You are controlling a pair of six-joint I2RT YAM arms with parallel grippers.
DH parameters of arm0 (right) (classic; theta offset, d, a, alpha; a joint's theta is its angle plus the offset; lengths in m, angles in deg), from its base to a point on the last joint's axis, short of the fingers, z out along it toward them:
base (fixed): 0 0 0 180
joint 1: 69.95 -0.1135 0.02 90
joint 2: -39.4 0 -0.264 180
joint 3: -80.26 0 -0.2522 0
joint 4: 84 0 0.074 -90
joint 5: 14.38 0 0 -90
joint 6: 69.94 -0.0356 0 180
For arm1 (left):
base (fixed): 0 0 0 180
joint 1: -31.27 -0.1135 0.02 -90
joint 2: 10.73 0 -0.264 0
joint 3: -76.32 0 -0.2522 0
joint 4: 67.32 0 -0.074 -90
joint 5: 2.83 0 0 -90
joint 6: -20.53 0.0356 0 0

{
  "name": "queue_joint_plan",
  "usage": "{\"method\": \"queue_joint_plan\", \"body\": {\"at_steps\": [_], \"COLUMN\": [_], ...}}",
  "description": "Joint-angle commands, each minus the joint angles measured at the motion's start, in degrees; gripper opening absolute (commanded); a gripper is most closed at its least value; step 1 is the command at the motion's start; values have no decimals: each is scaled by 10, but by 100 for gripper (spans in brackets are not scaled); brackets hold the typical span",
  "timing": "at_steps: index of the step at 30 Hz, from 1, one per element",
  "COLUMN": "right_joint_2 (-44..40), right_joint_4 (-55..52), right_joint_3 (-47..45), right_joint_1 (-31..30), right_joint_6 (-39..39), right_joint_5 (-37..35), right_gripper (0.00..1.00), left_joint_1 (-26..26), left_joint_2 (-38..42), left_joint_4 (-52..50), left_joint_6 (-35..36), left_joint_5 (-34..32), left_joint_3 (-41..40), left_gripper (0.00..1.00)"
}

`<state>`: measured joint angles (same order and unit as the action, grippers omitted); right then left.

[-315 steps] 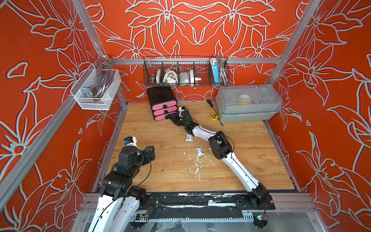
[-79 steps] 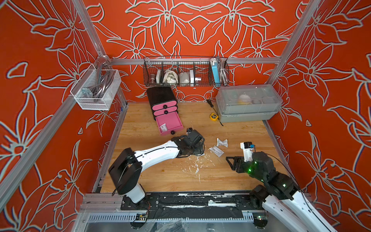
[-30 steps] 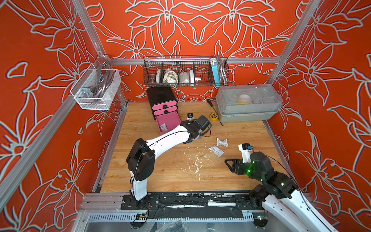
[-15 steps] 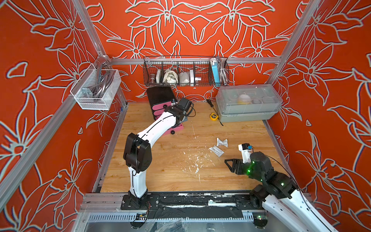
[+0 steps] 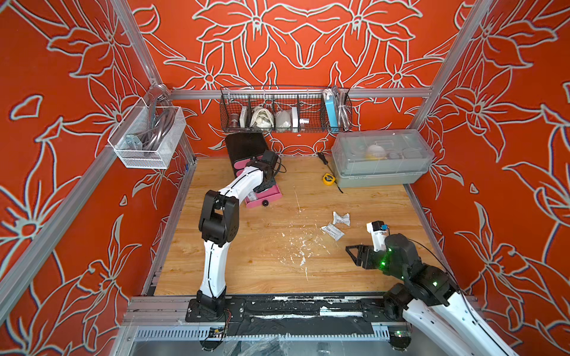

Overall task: Place the cookies into the drawer by color
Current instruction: Place the cookie in the drawer.

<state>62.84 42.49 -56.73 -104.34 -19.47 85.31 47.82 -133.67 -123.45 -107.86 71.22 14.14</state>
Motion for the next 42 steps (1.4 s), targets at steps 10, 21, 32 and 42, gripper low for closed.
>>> {"method": "queue_joint_plan", "body": {"at_steps": [10, 21, 32, 42], "right_joint_2": [-6, -9, -21, -20], "right_joint_4": [-14, -17, -22, -18], "right_joint_3": [8, 7, 8, 9], "right_joint_1": [1, 1, 1, 1], "right_joint_6": [6, 2, -3, -2], "right_joint_5": [-9, -5, -5, -22], "right_gripper": [69, 69, 69, 69], "left_joint_1": [-17, -18, -18, 51], "left_joint_2": [-29, 5, 91, 217], "left_joint_4": [46, 64, 51, 61], "left_joint_6": [14, 9, 14, -19], "left_joint_5": [40, 17, 1, 75], "left_joint_3": [-33, -82, -105, -165], "left_gripper": [31, 45, 48, 44]}}
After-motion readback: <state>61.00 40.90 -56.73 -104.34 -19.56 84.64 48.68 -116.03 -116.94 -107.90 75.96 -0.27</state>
